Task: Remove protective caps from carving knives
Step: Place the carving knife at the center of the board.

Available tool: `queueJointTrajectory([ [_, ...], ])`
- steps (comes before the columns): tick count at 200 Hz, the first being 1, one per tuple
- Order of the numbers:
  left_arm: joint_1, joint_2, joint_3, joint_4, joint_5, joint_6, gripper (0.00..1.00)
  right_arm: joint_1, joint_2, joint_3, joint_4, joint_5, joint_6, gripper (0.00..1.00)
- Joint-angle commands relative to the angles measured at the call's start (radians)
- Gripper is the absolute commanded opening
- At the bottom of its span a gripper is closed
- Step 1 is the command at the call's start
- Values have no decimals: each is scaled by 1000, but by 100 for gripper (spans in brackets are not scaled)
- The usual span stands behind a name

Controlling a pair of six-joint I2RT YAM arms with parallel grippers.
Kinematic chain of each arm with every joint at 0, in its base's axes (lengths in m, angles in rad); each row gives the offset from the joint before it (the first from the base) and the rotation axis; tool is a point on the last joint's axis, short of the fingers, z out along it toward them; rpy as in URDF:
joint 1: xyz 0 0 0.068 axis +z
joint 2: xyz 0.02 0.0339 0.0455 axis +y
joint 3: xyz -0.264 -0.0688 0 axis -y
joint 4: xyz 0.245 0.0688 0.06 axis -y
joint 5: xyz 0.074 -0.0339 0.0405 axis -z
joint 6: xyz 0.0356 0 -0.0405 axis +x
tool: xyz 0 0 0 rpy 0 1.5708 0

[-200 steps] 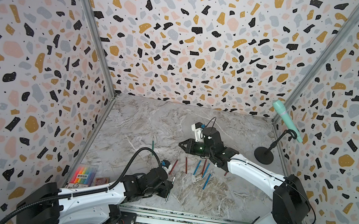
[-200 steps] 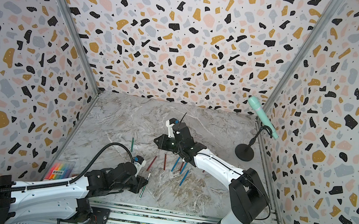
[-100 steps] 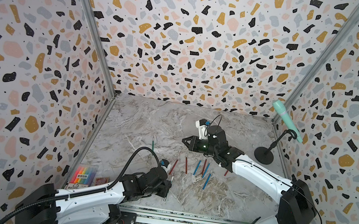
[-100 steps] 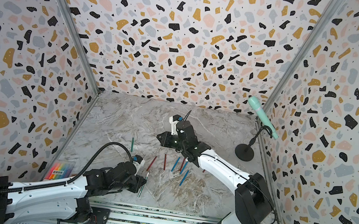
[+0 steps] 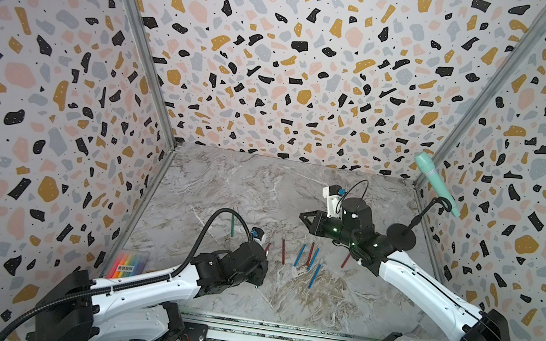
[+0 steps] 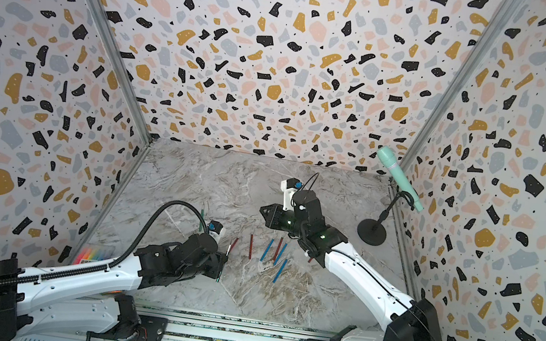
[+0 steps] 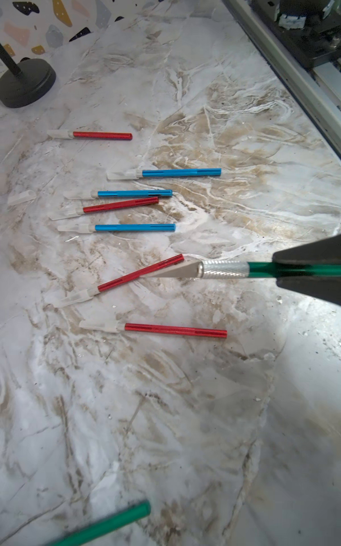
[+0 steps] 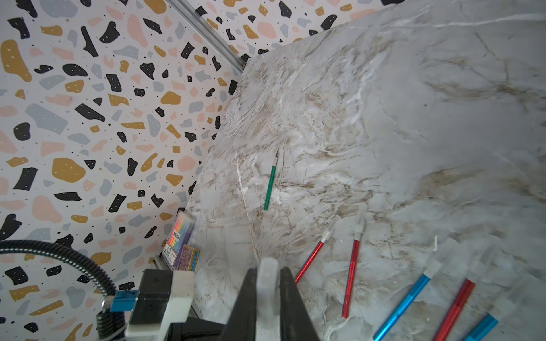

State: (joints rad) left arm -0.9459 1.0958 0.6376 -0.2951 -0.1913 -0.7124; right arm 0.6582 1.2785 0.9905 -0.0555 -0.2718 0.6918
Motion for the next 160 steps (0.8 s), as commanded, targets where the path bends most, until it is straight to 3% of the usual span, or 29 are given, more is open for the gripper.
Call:
queueJointTrajectory([
  [1,18,34,66,-46,-77,34,0,-15,-81,-16,-73,35,-51,0],
  [73,193,227,248,-125,-97,43,0,-17,-265,-111,-177,80,-85,0],
  [160,386,572,494,-173,-67,128,0,-15,-392,-210,-282,87,-106,0],
])
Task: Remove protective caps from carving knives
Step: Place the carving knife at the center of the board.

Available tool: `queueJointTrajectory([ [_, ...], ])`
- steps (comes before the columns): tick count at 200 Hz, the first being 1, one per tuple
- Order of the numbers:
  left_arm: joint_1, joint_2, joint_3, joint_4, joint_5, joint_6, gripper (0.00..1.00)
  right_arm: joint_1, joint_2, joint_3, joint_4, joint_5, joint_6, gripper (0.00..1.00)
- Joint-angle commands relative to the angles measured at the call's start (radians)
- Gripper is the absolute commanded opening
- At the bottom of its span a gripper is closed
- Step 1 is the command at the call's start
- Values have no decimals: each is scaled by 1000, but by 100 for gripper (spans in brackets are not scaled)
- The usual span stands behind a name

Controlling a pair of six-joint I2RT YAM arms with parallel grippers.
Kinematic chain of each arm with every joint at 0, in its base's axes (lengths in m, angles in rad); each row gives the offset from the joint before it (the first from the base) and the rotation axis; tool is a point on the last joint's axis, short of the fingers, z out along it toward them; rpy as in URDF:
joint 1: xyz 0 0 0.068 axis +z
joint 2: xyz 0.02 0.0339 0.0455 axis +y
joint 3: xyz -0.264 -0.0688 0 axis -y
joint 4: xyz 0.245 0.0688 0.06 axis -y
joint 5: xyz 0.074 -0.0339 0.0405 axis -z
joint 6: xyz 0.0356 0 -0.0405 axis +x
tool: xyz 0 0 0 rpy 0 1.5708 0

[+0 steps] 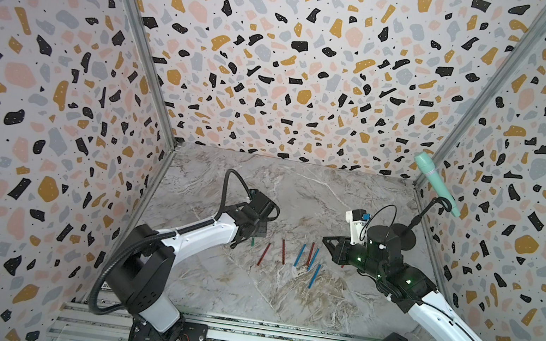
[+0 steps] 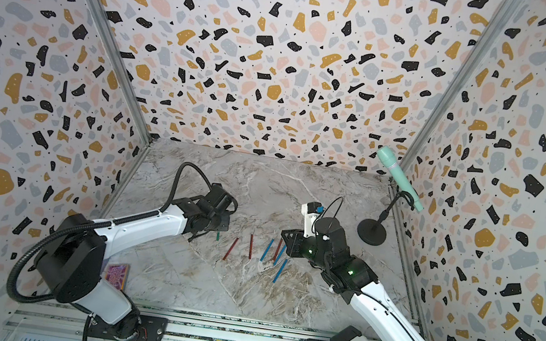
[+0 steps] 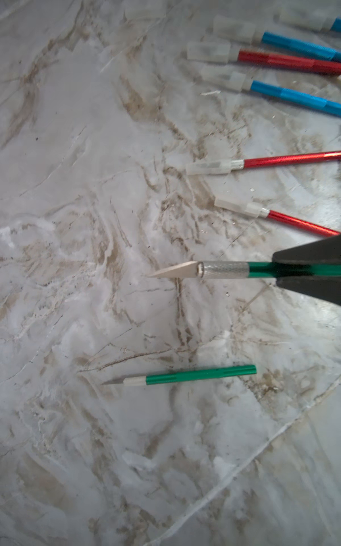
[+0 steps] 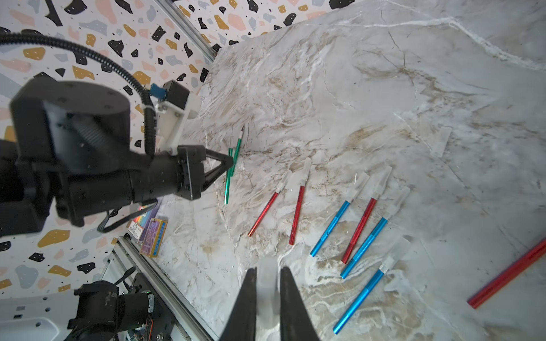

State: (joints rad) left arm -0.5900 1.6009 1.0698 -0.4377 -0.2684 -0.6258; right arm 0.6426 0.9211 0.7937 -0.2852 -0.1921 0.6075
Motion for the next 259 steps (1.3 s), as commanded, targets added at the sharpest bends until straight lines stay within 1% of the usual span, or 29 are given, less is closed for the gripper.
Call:
queueJointTrajectory([
  [1,32,70,66,-31,11,43,0,0,-36,-15,-54,7,-21,0],
  [52,97,223,175,-62,35,63,0,6,-112,-76,-92,8,-9,0],
  [81,142,277,197,-68,64,63,0,9,-150,-111,-109,11,-2,0],
  [102,162,298,214,-78,45,80,0,9,-170,-129,-118,10,5,0],
  [127,178,315,226,-85,49,87,0,11,-182,-146,-118,4,16,0],
  [259,200,368,279,-133,53,105,0,78,-167,-168,-96,35,48,0],
])
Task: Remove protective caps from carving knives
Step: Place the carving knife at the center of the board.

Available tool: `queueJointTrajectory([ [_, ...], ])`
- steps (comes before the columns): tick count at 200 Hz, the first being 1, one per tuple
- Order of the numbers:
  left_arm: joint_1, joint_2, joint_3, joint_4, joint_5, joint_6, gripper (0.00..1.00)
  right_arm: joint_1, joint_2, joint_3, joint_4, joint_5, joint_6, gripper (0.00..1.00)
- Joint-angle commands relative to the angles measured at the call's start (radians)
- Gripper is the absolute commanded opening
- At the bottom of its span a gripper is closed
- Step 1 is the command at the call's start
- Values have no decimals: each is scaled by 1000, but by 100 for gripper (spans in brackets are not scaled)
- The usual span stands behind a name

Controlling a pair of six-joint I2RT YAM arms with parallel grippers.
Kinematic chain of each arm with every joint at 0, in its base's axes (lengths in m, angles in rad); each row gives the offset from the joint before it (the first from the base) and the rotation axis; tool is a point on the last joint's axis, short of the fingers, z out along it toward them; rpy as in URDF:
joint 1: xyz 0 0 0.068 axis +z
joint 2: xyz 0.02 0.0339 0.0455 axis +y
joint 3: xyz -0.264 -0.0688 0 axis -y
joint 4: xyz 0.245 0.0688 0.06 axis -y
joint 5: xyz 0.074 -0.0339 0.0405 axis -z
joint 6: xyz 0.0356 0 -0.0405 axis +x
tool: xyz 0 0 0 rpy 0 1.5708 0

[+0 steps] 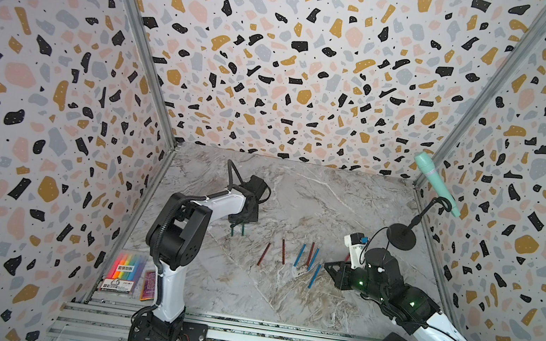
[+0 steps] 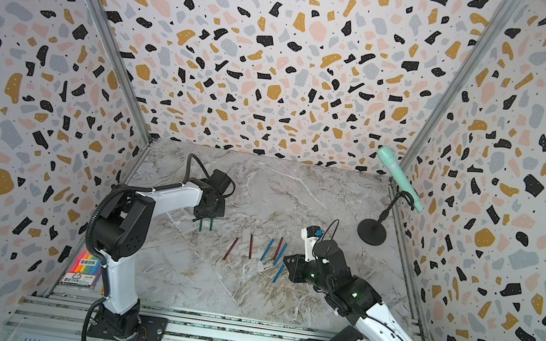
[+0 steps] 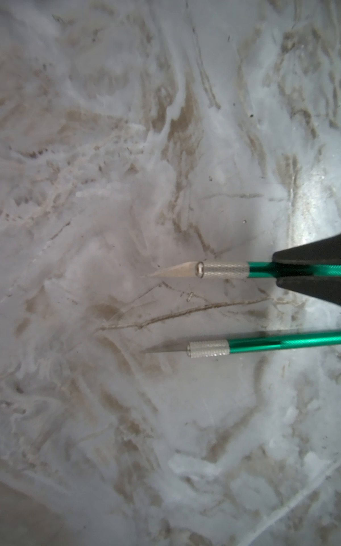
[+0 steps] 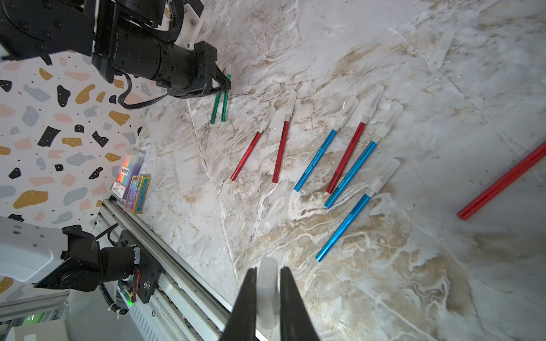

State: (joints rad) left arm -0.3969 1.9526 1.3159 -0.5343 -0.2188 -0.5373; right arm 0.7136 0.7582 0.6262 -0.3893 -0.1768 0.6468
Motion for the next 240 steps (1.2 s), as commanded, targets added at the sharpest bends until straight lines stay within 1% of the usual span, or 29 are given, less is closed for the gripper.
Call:
queueJointTrajectory([
  [1,6,17,32,-36,4,16,0,7,-4,0,8,20,8,0],
  [141,18,52,39,-50,12,28,0,27,-6,-23,24,17,30,0],
  [163,18,55,38,-53,12,34,6,29,-5,-23,26,20,32,0],
  [193,18,54,33,-51,10,36,10,33,-2,-25,32,20,36,0],
  [221,17,54,29,-48,17,37,17,37,0,-31,37,19,41,0],
  [240,18,55,29,-47,22,39,19,41,1,-29,38,19,45,0],
])
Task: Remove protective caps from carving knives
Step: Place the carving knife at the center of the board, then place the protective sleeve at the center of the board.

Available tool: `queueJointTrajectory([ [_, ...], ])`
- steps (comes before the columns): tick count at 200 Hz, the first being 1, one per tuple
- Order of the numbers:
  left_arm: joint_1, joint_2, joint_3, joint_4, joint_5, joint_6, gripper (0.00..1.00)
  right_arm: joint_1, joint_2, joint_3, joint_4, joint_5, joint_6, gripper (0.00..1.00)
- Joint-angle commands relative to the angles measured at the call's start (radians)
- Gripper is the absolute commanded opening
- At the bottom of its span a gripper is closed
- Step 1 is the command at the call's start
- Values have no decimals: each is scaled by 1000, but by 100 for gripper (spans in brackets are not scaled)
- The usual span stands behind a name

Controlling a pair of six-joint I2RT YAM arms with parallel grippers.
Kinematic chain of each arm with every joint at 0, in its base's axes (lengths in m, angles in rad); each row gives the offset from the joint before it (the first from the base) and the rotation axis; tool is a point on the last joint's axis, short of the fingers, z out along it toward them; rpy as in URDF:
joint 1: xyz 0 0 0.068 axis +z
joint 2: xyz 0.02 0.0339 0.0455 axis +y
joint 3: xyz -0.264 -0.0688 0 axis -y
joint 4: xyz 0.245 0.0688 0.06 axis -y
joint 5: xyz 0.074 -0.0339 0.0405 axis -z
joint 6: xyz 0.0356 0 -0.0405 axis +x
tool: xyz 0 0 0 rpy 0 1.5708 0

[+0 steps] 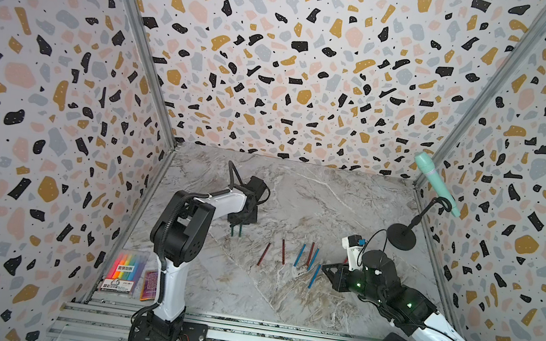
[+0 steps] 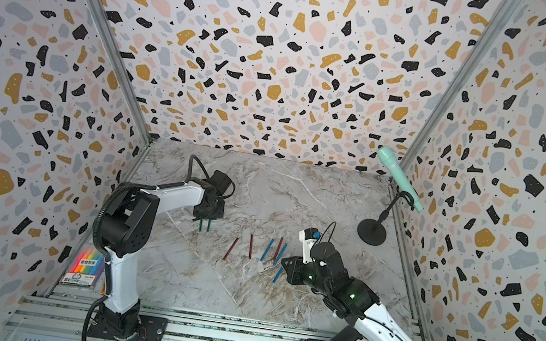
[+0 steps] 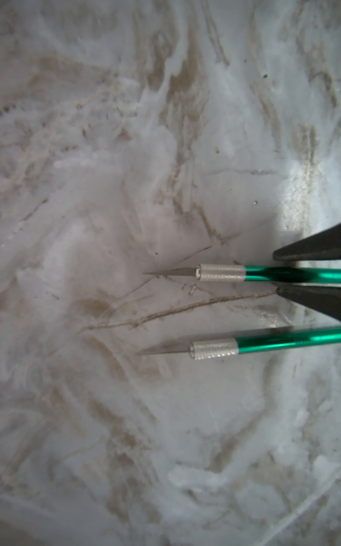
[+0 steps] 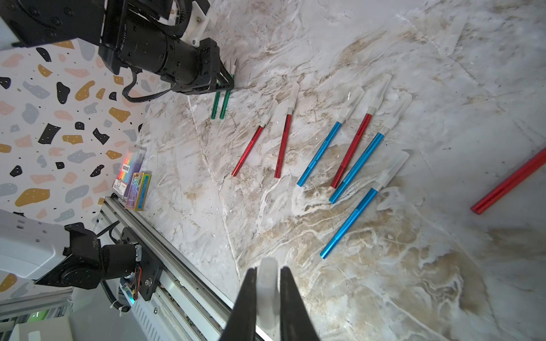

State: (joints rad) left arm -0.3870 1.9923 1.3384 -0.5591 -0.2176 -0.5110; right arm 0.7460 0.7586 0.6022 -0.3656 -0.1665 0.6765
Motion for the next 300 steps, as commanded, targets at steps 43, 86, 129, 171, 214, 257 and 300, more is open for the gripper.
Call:
queueJointTrajectory([
  [43,8,16,12,-26,27,14,24,15,1,-5,19,10,20,0],
  [86,7,2,29,-35,30,15,28,18,1,-2,17,13,21,0],
  [129,6,-39,56,-41,50,7,34,19,1,-8,19,16,24,0],
  [171,7,-76,160,-107,46,16,47,19,8,-21,25,16,29,0],
  [214,7,-157,253,-140,95,-5,70,18,17,-9,0,55,37,0],
  [257,-6,-254,300,-150,121,-21,93,-17,54,26,-43,70,22,0],
  [300,-61,-404,198,-94,107,-46,100,-198,138,86,-109,-14,-75,0],
])
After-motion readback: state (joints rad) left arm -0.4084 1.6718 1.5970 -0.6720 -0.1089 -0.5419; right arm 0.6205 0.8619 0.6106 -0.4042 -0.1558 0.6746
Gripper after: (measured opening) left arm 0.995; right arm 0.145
